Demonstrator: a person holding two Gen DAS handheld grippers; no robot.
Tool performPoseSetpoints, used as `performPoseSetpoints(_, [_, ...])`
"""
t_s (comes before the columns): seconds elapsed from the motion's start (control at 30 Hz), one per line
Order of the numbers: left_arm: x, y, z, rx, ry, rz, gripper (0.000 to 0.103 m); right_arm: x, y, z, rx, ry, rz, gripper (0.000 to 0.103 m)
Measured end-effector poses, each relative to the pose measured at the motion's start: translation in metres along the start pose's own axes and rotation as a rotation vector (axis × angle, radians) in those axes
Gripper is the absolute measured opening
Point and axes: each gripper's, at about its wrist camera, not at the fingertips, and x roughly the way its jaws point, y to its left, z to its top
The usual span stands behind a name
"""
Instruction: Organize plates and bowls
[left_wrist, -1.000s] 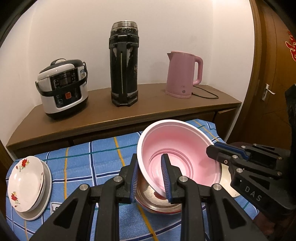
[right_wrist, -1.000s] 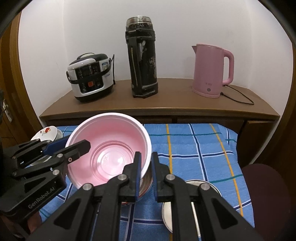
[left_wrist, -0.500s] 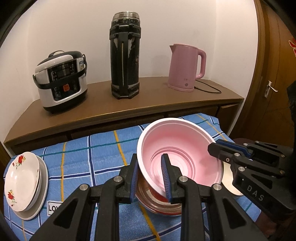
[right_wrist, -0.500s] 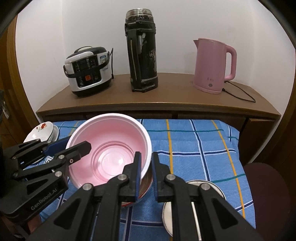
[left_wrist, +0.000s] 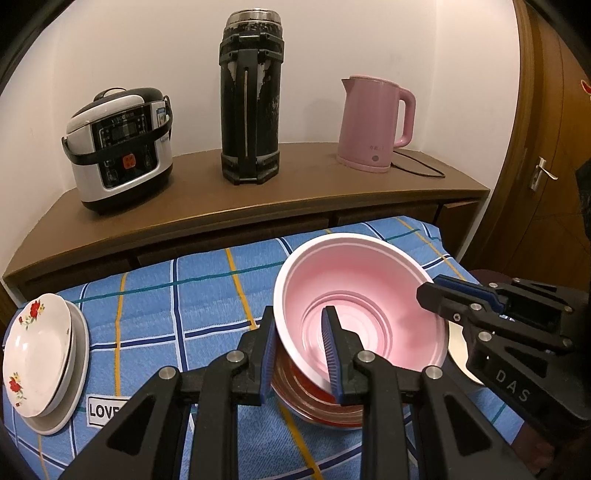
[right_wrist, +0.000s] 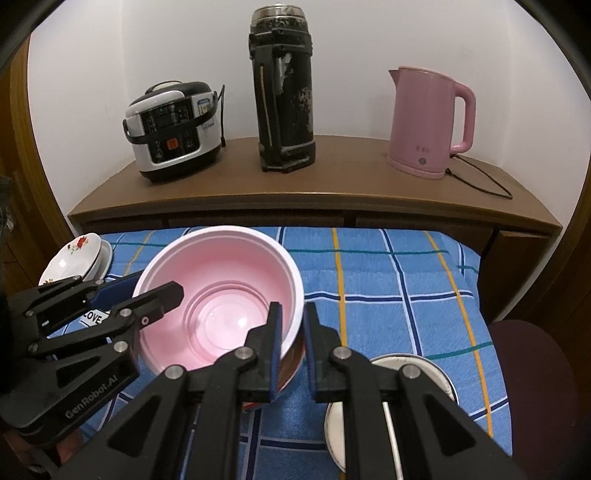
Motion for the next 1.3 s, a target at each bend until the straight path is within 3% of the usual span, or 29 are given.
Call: performPoseSetpoints(1.3, [0.022, 0.003, -0.004, -0.014, 0.063, -0.003, 0.026, 0.020, 0.000, -0.008, -0.007, 0.044, -0.005, 0.012])
